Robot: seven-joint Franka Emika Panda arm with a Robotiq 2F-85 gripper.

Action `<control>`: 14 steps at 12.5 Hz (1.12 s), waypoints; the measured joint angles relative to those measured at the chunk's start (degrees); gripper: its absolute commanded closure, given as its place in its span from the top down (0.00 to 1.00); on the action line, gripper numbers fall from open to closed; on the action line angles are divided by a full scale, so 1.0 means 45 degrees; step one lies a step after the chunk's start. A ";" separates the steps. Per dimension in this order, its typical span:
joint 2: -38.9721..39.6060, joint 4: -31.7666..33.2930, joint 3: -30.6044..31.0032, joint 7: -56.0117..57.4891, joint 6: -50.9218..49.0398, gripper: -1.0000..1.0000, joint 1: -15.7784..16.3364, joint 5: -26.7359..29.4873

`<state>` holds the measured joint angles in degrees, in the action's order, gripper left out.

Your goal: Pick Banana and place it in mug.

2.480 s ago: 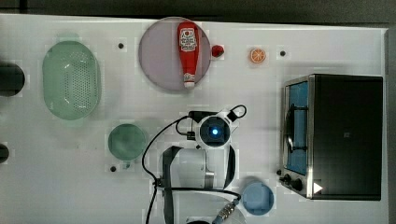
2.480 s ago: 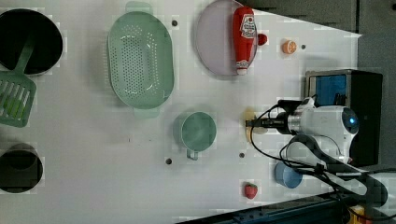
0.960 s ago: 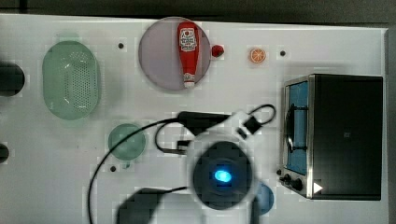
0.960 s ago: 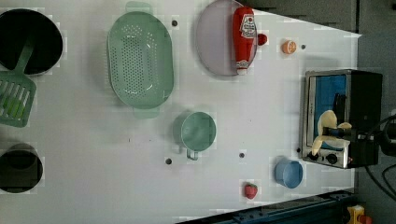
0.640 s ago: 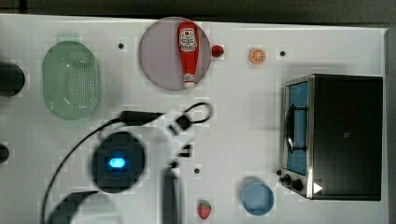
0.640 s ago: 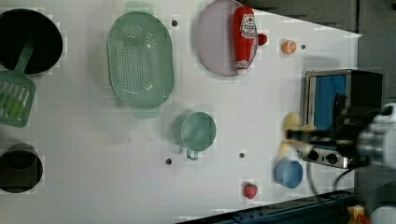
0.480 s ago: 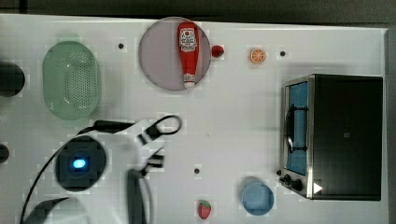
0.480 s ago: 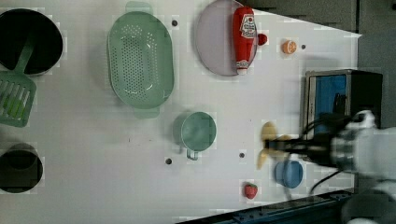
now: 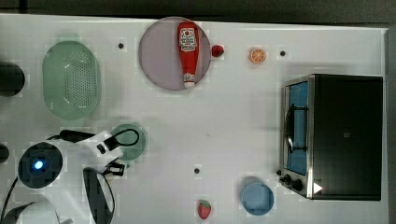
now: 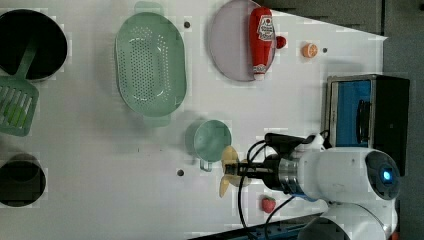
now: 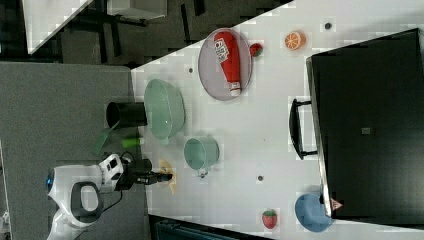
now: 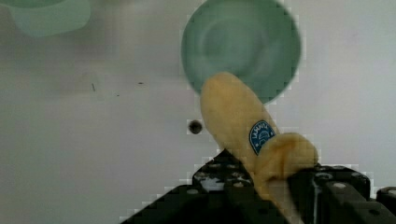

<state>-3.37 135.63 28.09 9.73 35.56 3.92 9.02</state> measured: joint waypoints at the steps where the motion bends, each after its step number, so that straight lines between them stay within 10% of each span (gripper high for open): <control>1: 0.0378 -0.0075 -0.0115 -0.0141 0.0454 0.27 -0.0008 -0.0047; 5: 0.3056 -0.0348 -0.0407 -0.0842 0.3687 0.31 -0.0546 -0.0549; 10: 0.4047 0.0174 -0.0768 -0.1501 0.4625 0.94 -0.0477 -0.0503; 14: 0.2401 0.0224 -0.0824 -0.1756 0.4203 1.00 -0.0312 -0.0828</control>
<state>7.43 136.64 24.38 1.83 54.47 2.52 5.30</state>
